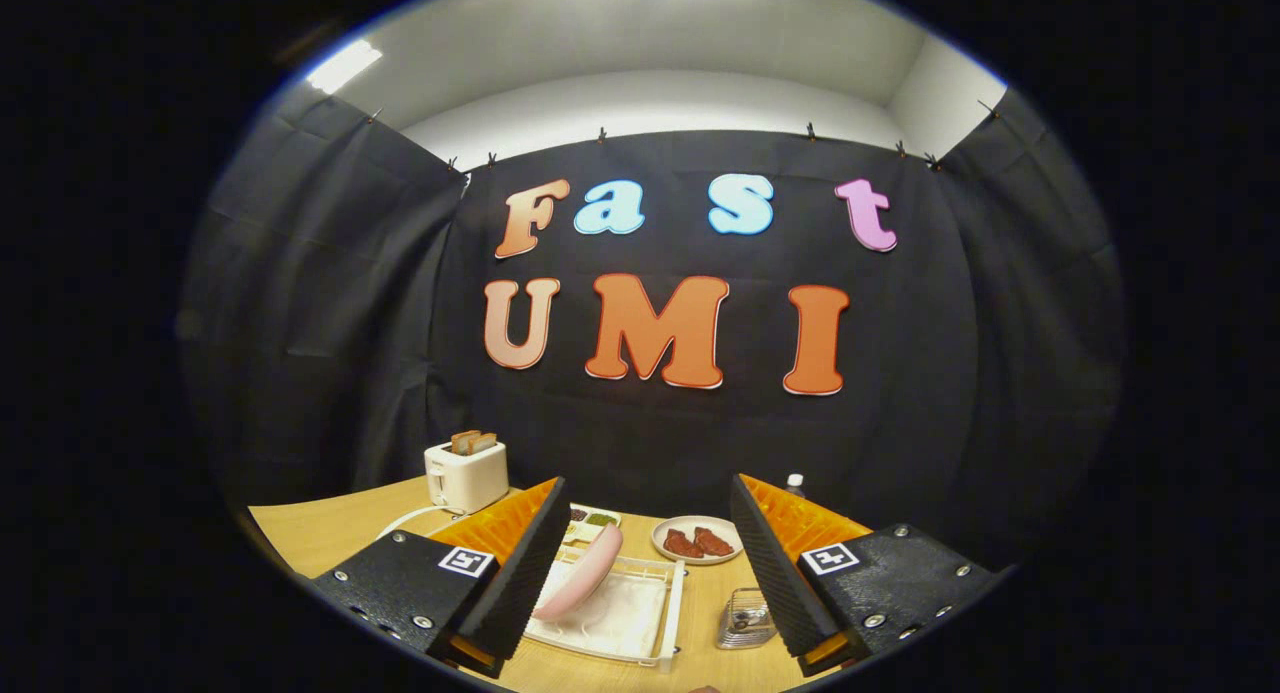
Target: Take the plate from the dish rack, then take the spoon from the basket and place it into the plate.
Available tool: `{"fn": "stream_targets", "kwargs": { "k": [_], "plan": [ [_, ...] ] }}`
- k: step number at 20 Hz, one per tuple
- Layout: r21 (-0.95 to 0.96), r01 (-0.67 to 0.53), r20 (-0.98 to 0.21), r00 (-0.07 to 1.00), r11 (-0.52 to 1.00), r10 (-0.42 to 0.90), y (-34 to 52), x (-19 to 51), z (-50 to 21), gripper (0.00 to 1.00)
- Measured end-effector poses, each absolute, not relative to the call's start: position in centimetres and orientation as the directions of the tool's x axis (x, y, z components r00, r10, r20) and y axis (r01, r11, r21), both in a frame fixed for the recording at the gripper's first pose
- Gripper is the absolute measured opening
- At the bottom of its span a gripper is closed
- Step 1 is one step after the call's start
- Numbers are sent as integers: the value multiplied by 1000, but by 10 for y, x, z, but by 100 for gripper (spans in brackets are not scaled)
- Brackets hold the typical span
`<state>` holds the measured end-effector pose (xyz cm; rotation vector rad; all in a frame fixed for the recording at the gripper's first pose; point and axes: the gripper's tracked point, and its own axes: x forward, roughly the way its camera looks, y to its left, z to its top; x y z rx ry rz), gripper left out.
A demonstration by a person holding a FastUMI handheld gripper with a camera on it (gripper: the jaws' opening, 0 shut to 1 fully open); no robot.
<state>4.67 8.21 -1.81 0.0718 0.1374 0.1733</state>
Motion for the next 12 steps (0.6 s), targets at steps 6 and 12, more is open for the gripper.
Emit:
{"fn": "stream_targets", "kwargs": {
  "k": [6,12],
  "plan": [
    [131,-198,-342,910,971,232,111,90,-59,96],
    [95,-215,-574,786,972,230,140,113,-107,96]
  ]
}}
